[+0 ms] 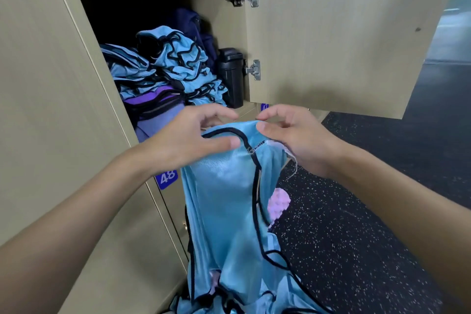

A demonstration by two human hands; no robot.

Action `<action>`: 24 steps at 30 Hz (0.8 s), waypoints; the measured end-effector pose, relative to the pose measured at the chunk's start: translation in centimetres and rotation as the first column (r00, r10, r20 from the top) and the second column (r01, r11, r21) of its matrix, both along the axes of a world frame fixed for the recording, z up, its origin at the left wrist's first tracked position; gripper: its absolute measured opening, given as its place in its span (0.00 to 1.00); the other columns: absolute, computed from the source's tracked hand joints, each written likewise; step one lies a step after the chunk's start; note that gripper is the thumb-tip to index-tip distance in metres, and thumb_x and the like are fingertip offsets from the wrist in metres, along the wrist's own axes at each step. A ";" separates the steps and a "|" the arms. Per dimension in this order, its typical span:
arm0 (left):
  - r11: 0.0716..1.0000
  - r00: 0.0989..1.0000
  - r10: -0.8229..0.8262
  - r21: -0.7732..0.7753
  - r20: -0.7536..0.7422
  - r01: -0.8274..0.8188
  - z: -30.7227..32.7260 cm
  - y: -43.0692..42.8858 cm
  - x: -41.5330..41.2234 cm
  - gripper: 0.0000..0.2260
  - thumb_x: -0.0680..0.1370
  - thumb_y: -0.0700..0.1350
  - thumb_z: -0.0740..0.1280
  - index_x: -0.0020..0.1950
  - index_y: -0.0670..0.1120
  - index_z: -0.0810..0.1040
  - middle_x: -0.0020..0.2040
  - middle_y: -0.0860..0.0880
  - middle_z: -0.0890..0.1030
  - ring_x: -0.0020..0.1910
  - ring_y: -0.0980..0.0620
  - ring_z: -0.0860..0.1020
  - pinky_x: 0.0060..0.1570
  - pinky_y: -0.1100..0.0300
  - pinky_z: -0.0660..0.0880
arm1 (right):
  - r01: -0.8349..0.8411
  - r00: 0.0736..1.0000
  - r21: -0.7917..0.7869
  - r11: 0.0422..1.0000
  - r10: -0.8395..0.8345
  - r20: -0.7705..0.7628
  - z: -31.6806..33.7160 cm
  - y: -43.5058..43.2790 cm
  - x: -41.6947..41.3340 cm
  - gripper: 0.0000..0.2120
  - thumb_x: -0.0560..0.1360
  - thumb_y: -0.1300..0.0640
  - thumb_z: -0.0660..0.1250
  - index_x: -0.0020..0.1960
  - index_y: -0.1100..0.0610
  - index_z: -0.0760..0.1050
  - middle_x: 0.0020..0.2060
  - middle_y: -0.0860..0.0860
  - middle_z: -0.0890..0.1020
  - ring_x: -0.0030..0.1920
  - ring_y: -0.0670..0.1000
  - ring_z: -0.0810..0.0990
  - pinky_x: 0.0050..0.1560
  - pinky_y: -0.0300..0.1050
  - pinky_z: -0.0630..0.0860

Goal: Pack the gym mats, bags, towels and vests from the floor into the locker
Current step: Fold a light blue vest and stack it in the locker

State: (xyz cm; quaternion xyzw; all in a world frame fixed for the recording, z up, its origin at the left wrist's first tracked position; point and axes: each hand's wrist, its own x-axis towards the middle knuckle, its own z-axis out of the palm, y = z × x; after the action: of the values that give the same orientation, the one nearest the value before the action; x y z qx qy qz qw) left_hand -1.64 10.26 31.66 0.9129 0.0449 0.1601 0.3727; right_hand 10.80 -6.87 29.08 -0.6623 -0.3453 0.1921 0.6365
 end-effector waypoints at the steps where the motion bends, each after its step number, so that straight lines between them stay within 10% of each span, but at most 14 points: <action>1: 0.999 0.999 -0.043 0.014 -0.005 0.043 -0.1 -0.4 0.0 0.15 0.73 0.44 0.76 0.59 0.48 0.81 0.48 0.52 0.85 0.46 0.58 0.82 0.51 0.66 0.76 | -0.012 0.997 0.027 1.000 0.014 -0.075 0.1 0.0 -0.1 0.03 0.78 0.64 0.67 0.51 0.59 0.76 0.36 0.60 0.78 0.32 0.51 0.77 0.34 0.42 0.75; 5: 0.999 0.994 -0.041 0.036 0.104 0.037 -0.1 -1.4 0.3 0.06 0.78 0.43 0.71 0.45 0.41 0.83 0.33 0.46 0.79 0.32 0.58 0.71 0.34 0.63 0.68 | -0.016 0.989 -0.004 1.000 0.015 -0.146 0.4 0.1 -0.5 0.03 0.79 0.59 0.67 0.52 0.58 0.75 0.37 0.54 0.80 0.32 0.49 0.77 0.31 0.38 0.73; 13: 0.989 0.970 0.141 -0.066 0.197 -0.130 0.8 -2.2 0.9 0.24 0.82 0.44 0.66 0.31 0.36 0.62 0.28 0.47 0.58 0.26 0.53 0.55 0.26 0.60 0.54 | 0.157 0.778 -0.219 0.963 0.016 0.629 -0.1 0.3 -1.1 0.21 0.68 0.54 0.76 0.53 0.51 0.68 0.45 0.49 0.77 0.45 0.51 0.77 0.44 0.51 0.77; 18: 0.964 0.941 0.266 -0.085 0.209 -0.253 0.9 -1.7 1.2 0.22 0.80 0.41 0.66 0.29 0.43 0.60 0.25 0.52 0.55 0.24 0.55 0.53 0.25 0.62 0.53 | 0.196 0.835 -0.023 0.980 -0.155 0.528 -0.7 0.1 -0.9 0.08 0.73 0.67 0.65 0.47 0.55 0.73 0.36 0.47 0.76 0.33 0.43 0.70 0.33 0.34 0.66; 24: 0.963 0.955 0.268 -0.041 0.125 -0.265 1.4 -0.8 1.1 0.20 0.80 0.44 0.66 0.34 0.33 0.68 0.29 0.46 0.63 0.25 0.55 0.59 0.24 0.65 0.58 | 0.214 0.845 -0.005 0.977 -0.182 0.503 0.2 -0.1 -0.5 0.10 0.77 0.68 0.60 0.38 0.67 0.68 0.36 0.54 0.70 0.33 0.43 0.65 0.35 0.41 0.63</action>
State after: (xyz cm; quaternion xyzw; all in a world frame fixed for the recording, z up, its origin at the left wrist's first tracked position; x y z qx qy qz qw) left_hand -0.52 9.47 33.08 0.8818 0.1452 0.2673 0.3605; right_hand 10.31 -6.92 29.30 -0.7404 -0.4221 -0.0422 0.5213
